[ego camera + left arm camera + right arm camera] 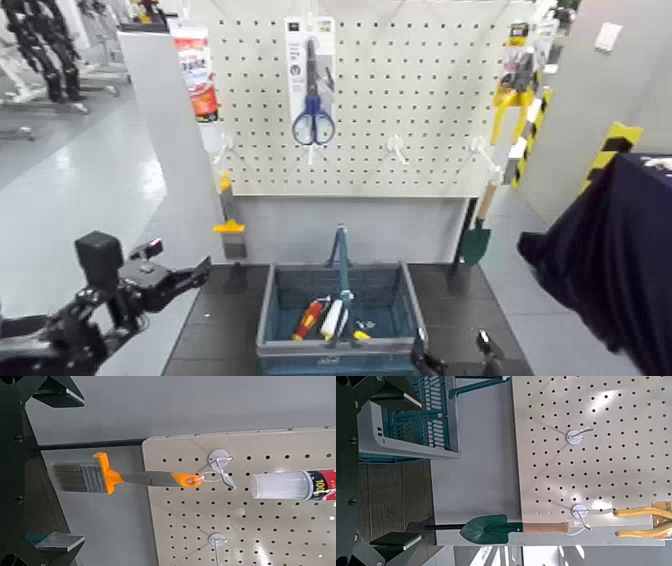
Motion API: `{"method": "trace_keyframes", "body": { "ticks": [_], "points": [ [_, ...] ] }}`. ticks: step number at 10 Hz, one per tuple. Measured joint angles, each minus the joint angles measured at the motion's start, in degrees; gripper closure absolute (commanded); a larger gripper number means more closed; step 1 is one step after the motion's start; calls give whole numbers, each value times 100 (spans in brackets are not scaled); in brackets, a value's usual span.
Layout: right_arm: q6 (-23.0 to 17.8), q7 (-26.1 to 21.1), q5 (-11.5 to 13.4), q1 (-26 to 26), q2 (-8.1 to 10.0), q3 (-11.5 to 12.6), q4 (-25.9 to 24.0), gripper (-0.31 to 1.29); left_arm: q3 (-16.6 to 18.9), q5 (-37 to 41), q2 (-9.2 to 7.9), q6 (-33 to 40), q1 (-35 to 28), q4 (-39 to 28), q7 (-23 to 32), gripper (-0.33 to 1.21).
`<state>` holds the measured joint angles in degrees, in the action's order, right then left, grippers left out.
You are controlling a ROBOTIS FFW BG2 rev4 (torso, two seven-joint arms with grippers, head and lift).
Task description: Put the yellow paint brush into the crate.
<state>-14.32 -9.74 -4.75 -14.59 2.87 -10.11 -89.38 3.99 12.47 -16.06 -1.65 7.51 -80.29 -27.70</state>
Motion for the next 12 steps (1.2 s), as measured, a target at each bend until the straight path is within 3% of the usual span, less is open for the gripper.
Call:
{"method": "trace_keyframes", "body": {
  "ticks": [3, 6, 12],
  "points": [
    [0, 8, -9, 15, 3, -16, 12, 15, -364, 189, -320, 48, 623, 630, -256, 10],
    [3, 8, -11, 32, 3, -38, 21, 15, -740, 255, -522, 136, 1243, 1352, -596, 10],
    [48, 16, -17, 87, 8, -113, 62, 15, -1544, 444, -679, 536, 2462, 2884, -1053, 11]
  ]
}}
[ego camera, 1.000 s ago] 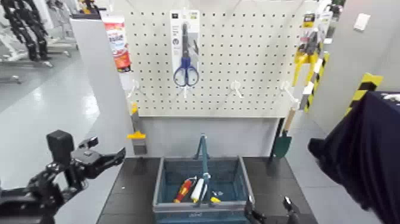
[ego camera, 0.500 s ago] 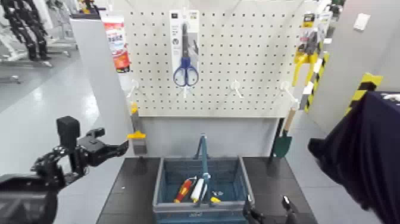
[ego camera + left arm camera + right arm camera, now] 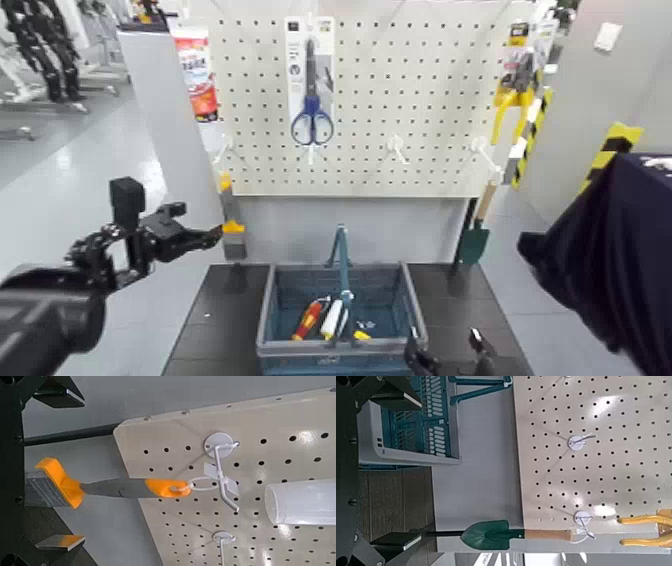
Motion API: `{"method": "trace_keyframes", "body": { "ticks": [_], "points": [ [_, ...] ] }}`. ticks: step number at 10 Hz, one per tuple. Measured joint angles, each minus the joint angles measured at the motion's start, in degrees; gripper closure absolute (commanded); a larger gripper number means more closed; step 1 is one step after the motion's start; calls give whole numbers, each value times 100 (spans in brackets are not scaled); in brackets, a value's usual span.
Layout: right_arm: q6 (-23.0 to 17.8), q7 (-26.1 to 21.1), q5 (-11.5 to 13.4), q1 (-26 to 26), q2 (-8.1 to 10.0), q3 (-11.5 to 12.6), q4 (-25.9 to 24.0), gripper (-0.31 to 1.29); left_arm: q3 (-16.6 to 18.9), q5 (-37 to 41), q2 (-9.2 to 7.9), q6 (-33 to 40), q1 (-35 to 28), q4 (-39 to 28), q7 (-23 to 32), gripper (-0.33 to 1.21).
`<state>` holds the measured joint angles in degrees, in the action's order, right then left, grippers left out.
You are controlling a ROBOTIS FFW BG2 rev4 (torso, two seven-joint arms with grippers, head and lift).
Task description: Put the yellow paint brush into the crate.
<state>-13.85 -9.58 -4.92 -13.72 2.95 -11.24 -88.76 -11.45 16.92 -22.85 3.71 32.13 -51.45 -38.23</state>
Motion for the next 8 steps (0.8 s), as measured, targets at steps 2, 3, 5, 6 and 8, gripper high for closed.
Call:
{"method": "trace_keyframes", "body": {
  "ticks": [2, 3, 5, 6, 8],
  "points": [
    [9, 0, -4, 28, 4, -37, 16, 15, -238, 113, 22, 160, 338, 469, -138, 11],
    [13, 7, -8, 42, 7, -54, 22, 15, -322, 147, 33, 211, 466, 630, -178, 11],
    [14, 10, -15, 72, 11, -93, 38, 15, -421, 243, 107, 352, 675, 932, -273, 11],
    [14, 12, -22, 79, 12, -104, 42, 15, -469, 278, 161, 425, 772, 1065, -322, 11],
    [14, 18, -27, 92, 13, -114, 50, 15, -547, 358, 237, 534, 926, 1253, -377, 10]
  ]
}}
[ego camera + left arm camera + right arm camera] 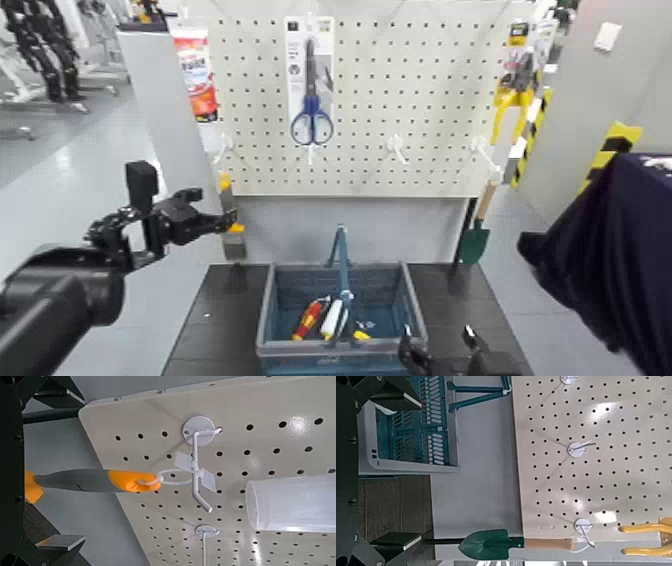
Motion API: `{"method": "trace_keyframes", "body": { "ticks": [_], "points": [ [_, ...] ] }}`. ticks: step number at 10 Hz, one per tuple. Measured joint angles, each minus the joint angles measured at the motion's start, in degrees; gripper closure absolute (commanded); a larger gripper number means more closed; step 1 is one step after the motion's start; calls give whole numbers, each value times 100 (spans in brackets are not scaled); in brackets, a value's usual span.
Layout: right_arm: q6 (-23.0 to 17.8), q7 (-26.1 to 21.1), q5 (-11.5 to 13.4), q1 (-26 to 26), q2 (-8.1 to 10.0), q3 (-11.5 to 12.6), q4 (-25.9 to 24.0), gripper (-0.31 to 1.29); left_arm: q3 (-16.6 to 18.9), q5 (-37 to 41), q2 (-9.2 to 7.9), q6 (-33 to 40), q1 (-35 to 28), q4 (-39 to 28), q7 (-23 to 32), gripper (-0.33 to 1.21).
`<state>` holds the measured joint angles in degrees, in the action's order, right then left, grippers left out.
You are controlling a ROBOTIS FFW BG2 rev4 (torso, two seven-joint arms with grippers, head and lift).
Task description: Put the yellow paint brush into the crate.
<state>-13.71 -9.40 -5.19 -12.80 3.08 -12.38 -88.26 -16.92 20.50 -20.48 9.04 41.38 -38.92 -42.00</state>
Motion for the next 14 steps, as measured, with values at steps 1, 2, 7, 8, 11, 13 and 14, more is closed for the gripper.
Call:
{"method": "trace_keyframes", "body": {
  "ticks": [1, 2, 7, 8, 11, 13, 14],
  "points": [
    [-3, 0, -5, 16, 4, -16, 8, 15, -23, 32, 19, 23, 54, 39, -2, 11],
    [-8, 0, -8, 22, 7, -21, 14, 15, -47, 60, 34, 31, 89, 82, -1, 11],
    [-25, 0, -17, 42, 8, -41, 29, 15, -114, 208, 109, 22, 182, 247, -42, 95],
    [-34, 0, -17, 42, 9, -44, 29, 15, -118, 234, 119, -4, 189, 266, -50, 112],
    [-56, 0, -26, 37, 9, -29, 29, 15, -141, 288, 143, -9, 177, 283, -31, 121],
    [-62, 0, -26, 29, 9, -14, 29, 15, -140, 314, 156, 21, 154, 282, -18, 121],
    [-64, 0, -26, 25, 13, -11, 29, 15, -140, 321, 160, 44, 138, 263, -18, 121]
  ]
}}
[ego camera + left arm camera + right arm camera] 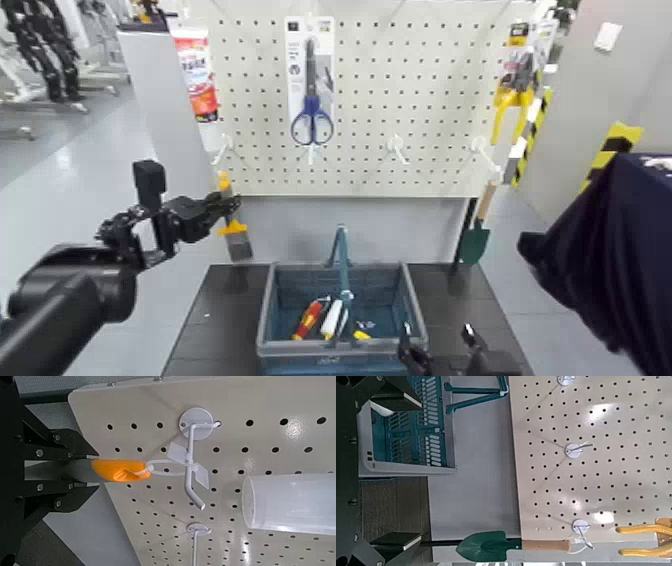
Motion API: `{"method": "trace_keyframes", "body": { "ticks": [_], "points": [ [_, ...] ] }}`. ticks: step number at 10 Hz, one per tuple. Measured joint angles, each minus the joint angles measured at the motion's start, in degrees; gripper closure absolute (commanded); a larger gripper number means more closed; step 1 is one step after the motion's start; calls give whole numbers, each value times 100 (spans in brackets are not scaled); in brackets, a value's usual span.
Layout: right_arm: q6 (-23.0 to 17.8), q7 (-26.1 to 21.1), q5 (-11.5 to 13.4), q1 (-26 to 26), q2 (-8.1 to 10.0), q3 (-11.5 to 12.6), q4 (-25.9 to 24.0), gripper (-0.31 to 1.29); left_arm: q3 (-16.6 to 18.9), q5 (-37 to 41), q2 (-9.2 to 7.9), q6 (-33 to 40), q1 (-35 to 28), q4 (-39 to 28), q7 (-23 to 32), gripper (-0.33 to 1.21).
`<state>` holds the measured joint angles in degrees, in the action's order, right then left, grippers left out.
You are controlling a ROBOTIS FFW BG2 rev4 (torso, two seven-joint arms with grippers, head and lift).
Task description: Put the yellow paint brush into the crate.
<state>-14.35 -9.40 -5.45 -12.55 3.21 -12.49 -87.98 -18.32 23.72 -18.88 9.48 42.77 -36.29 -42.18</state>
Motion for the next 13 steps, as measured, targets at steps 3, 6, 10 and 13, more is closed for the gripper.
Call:
{"method": "trace_keyframes", "body": {
  "ticks": [3, 6, 10, 13],
  "points": [
    [-15, 0, -5, -18, 4, 20, 0, 15, 87, 1, 16, -7, -132, -260, -37, 121],
    [-24, 0, -9, -37, 4, 44, 0, 15, 304, -4, 2, -306, -458, -997, -62, 121],
    [-10, 0, -9, -46, 4, 45, 0, 15, 655, -64, -50, -845, -1005, -2180, -6, 121],
    [12, 0, -8, -52, 4, 53, 0, 15, 1001, -111, -53, -1317, -1563, -3375, 67, 121]
  ]
}}
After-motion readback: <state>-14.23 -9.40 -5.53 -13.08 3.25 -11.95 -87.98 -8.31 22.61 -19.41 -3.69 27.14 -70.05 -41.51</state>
